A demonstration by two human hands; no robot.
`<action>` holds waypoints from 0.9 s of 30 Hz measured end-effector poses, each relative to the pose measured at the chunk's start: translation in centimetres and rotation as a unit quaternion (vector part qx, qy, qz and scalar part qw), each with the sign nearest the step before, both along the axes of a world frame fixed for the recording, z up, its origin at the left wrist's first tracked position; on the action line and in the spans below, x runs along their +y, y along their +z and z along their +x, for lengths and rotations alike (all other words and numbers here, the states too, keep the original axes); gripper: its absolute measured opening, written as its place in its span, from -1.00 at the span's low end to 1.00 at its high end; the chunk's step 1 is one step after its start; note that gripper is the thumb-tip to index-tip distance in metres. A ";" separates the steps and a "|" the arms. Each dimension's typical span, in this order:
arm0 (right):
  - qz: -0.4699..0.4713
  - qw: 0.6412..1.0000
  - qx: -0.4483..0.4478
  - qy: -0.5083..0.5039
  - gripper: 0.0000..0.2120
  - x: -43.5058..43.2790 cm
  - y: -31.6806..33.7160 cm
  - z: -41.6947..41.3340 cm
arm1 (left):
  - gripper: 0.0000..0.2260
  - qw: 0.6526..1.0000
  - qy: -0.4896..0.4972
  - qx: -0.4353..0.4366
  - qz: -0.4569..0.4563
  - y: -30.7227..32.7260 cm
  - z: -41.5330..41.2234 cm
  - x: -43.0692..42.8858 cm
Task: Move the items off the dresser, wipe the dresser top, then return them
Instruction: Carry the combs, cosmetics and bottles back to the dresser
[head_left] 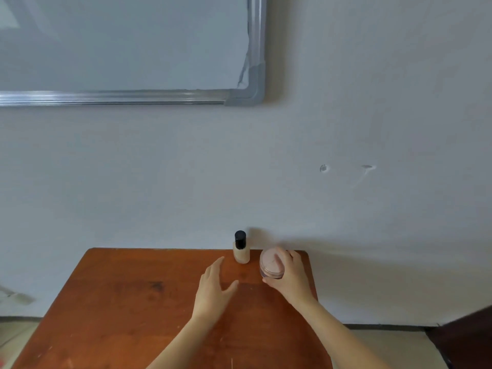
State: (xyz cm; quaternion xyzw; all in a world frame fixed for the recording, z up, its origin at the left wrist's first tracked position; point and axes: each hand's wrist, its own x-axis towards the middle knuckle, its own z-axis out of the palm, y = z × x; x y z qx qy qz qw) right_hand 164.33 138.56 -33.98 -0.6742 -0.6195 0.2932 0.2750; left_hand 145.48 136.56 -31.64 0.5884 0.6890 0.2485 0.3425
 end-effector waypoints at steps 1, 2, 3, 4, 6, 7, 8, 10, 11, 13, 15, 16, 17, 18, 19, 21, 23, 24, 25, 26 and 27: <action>-0.006 1.000 0.010 0.000 -0.31 0.5 -0.3 -0.2 | -0.40 1.000 -0.002 0.004 -0.005 0.0 0.3 1.0; -0.012 1.000 0.021 -0.001 -0.29 0.9 -0.6 -0.3 | -0.39 1.000 -0.008 0.009 -0.009 0.0 0.6 2.1; -0.013 0.999 0.034 -0.003 -0.29 1.2 -0.9 -0.5 | -0.38 1.000 -0.016 0.012 -0.012 0.0 0.9 3.0; -0.008 0.999 0.046 -0.011 -0.29 1.3 -1.1 -0.7 | -0.39 1.000 -0.025 0.012 -0.013 -0.1 1.4 3.9; 0.004 0.998 0.062 -0.032 -0.34 1.3 -1.4 -0.9 | -0.41 0.999 -0.032 0.000 -0.012 -0.3 2.2 5.3; 0.006 0.997 0.068 -0.038 -0.35 1.2 -1.4 -0.9 | -0.43 1.000 -0.026 -0.009 -0.012 -0.5 2.6 5.8; 0.005 0.997 0.071 -0.040 -0.36 1.0 -1.4 -0.9 | -0.46 1.000 -0.016 -0.015 -0.009 -0.7 2.9 6.2; 0.001 0.996 0.071 -0.047 -0.37 0.4 -1.3 -0.8 | -0.54 1.000 0.009 -0.014 0.000 -1.1 3.3 6.7; 0.001 0.996 0.070 -0.053 -0.37 0.0 -1.3 -0.6 | -0.56 1.000 0.020 -0.014 0.006 -1.3 3.5 6.9; 0.005 0.995 0.069 -0.072 -0.38 -1.2 -0.9 -0.4 | -0.61 0.999 0.033 -0.019 0.018 -1.6 3.8 7.2; 0.011 0.994 0.061 -0.088 -0.39 -2.3 -0.3 -0.3 | -0.65 0.999 0.027 -0.030 0.025 -1.6 3.8 7.1; 0.015 0.994 0.057 -0.096 -0.39 -2.9 0.0 -0.3 | -0.67 0.999 0.021 -0.037 0.028 -1.6 3.7 6.9; 0.019 0.993 0.054 -0.104 -0.40 -3.5 0.4 -0.4 | -0.68 0.998 0.013 -0.047 0.031 -1.5 3.5 6.6; 0.023 0.992 0.050 -0.114 -0.40 -4.1 0.9 -0.5 | -0.68 0.998 0.004 -0.060 0.033 -1.3 3.2 6.1; 0.029 0.991 0.046 -0.122 -0.40 -4.7 1.4 -0.6 | -0.67 0.997 -0.007 -0.074 0.033 -1.1 2.8 5.5; 0.035 0.990 0.032 -0.134 -0.37 -6.1 2.5 -1.0 | -0.68 0.993 -0.038 -0.104 0.032 -0.4 1.9 4.2; 0.044 0.989 0.015 -0.143 -0.36 -7.5 3.6 -1.7 | -0.69 0.986 -0.077 -0.143 0.035 0.3 0.7 2.8; 0.052 0.988 0.008 -0.148 -0.36 -8.3 4.1 -2.2 | -0.68 0.981 -0.096 -0.166 0.039 0.7 0.0 2.1; 0.059 0.986 0.003 -0.154 -0.36 -9.2 4.5 -2.7 | -0.68 0.975 -0.112 -0.189 0.045 1.1 -0.6 1.5; 0.063 0.985 -0.002 -0.162 -0.36 -10.0 4.8 -3.2 | -0.67 0.968 -0.126 -0.210 0.050 1.5 -1.3 0.8; 0.067 0.983 -0.003 -0.172 -0.36 -11.0 5.0 -3.7 | -0.66 0.962 -0.142 -0.228 0.054 1.9 -1.8 0.1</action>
